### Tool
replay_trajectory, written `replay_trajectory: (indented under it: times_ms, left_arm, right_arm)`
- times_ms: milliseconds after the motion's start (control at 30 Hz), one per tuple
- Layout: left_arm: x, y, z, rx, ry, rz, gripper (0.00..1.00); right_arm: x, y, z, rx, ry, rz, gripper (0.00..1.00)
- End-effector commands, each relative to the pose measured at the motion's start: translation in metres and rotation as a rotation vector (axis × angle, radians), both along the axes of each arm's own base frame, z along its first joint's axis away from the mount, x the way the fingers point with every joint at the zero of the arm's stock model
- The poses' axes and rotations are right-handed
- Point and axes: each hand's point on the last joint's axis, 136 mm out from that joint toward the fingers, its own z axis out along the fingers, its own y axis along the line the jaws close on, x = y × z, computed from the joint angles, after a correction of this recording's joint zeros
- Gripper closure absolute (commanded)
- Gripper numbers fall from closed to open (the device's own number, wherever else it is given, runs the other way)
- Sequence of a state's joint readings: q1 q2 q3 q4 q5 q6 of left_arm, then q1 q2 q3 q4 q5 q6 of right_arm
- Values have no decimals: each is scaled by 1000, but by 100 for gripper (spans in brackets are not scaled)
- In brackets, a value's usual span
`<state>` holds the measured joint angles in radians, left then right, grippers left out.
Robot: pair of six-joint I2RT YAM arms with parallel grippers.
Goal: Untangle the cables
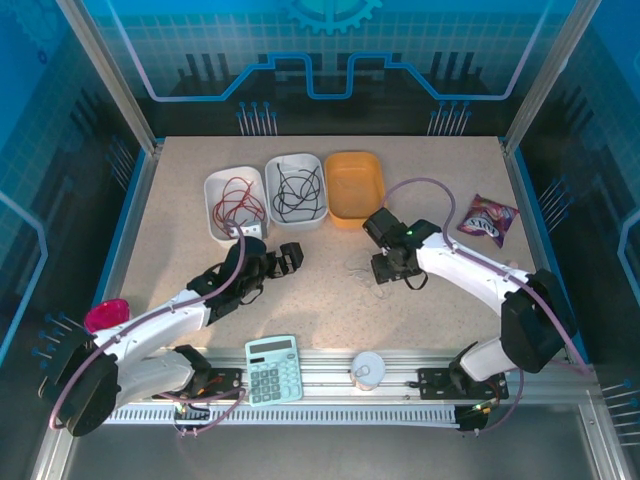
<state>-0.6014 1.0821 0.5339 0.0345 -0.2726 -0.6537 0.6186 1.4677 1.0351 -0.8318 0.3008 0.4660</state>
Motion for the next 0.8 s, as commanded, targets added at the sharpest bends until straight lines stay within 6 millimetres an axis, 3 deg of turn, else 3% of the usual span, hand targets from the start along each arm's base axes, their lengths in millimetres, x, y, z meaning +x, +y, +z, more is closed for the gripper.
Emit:
replay_trajectory:
  times_ms: [0, 233, 600, 767]
  left_arm:
    - [7, -4, 12, -35, -26, 4, 1]
    - [8, -5, 13, -37, -26, -1, 1]
    - [8, -7, 9, -34, -16, -6, 1]
    - [8, -7, 8, -34, -13, -6, 1]
  right_arm:
    - [5, 12, -7, 103, 10, -38, 45]
    - [12, 17, -23, 125, 40, -52, 54]
    - [10, 8, -47, 82, 97, -98, 49]
    - [10, 9, -52, 90, 96, -96, 53]
